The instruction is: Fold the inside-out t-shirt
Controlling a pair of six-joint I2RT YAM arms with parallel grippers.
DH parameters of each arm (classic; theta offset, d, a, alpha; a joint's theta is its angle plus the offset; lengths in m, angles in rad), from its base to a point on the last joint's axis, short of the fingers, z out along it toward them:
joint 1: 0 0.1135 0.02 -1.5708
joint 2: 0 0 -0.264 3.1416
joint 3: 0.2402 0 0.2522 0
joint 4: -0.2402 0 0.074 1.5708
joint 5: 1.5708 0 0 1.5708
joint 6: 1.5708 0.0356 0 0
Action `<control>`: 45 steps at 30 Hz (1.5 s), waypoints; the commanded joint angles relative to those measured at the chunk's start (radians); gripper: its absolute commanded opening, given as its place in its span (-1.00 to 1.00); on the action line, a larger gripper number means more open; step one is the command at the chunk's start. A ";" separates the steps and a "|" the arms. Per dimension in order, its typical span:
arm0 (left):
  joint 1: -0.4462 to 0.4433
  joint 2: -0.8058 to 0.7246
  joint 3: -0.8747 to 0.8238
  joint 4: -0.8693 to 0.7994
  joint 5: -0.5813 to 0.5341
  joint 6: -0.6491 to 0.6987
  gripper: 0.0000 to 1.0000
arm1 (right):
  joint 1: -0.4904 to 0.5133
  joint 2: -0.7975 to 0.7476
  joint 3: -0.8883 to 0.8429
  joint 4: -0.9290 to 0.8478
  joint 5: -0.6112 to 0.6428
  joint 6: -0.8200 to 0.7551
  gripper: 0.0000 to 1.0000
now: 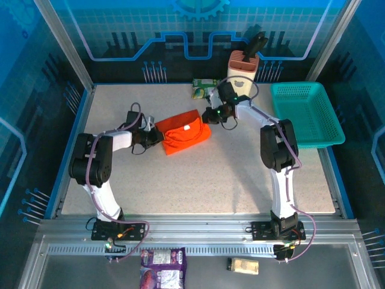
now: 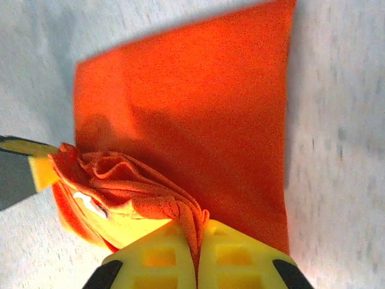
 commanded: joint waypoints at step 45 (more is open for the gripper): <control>-0.152 0.096 0.205 -0.172 0.007 0.023 -1.00 | -0.080 -0.232 -0.369 0.089 -0.018 0.076 -1.00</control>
